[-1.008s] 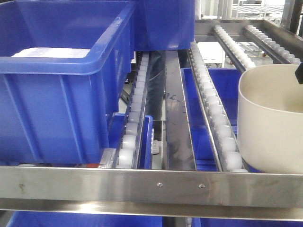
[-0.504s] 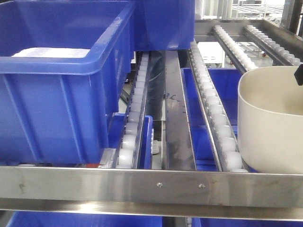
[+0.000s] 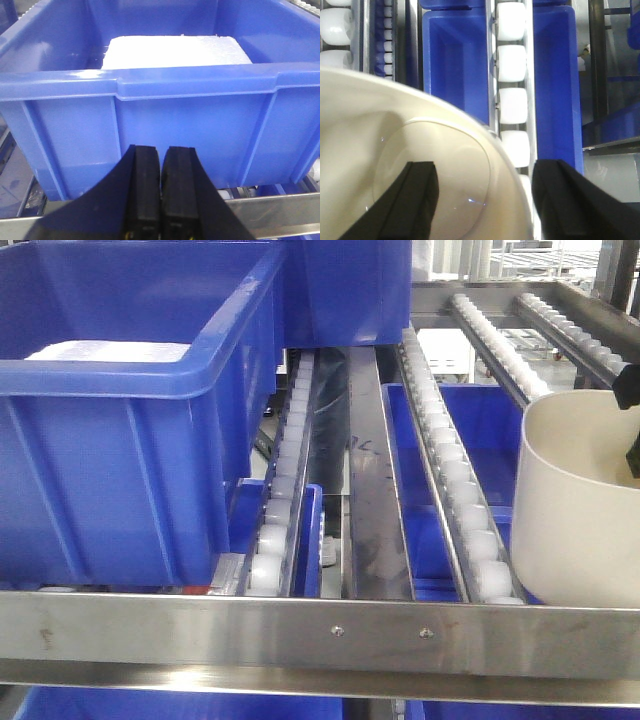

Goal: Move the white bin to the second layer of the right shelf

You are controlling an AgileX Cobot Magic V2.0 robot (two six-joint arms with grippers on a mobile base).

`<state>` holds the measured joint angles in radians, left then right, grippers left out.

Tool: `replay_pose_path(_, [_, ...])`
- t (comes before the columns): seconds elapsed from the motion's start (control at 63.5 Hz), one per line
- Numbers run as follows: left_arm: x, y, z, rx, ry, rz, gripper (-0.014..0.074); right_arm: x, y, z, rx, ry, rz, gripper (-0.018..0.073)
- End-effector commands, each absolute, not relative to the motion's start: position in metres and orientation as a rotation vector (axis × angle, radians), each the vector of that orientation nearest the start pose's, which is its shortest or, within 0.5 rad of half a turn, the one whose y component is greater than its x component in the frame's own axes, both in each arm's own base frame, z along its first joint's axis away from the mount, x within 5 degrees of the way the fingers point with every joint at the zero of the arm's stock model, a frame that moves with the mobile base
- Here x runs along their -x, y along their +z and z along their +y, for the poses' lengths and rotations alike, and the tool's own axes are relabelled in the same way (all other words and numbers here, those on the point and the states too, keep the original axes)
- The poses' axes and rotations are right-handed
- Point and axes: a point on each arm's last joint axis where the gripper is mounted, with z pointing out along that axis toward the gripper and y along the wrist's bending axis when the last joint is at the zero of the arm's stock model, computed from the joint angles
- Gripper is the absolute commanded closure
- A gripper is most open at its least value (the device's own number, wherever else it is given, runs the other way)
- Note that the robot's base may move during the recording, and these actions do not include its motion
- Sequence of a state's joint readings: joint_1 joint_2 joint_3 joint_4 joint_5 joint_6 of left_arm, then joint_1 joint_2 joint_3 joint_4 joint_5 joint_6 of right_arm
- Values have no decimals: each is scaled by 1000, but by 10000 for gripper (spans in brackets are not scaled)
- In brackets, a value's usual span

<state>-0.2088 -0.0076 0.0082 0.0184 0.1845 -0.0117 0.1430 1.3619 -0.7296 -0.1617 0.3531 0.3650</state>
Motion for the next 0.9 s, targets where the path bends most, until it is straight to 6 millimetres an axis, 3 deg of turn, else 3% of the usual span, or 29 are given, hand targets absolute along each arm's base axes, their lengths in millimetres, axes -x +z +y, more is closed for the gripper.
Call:
replay_pose_path(0.0, [-55,193,-12,-169,-161,1589,512,-266,244,33,-100,111,2350,38])
replay_pose_path(0.394, [-55,193,-12,-169,-161,1589,512,-264,279,28,-90,104,2220,38])
replay_pose_path(0.598, [-55,193,-12,-169,-161,1589,512,-242,314,18,-74,76,2076,55])
replay_pose_path(0.677, [-55,193,-12,-169,-161,1589,512,-223,330,16,-59,73,1991,146])
replay_pose_path(0.835, [-55,193,-12,-169,-161,1589,512,-169,345,10,-52,73,1854,528])
replay_pose_path(0.882, [-55,193,-12,-169,-161,1589,512,-154,345,9,-51,78,1817,489])
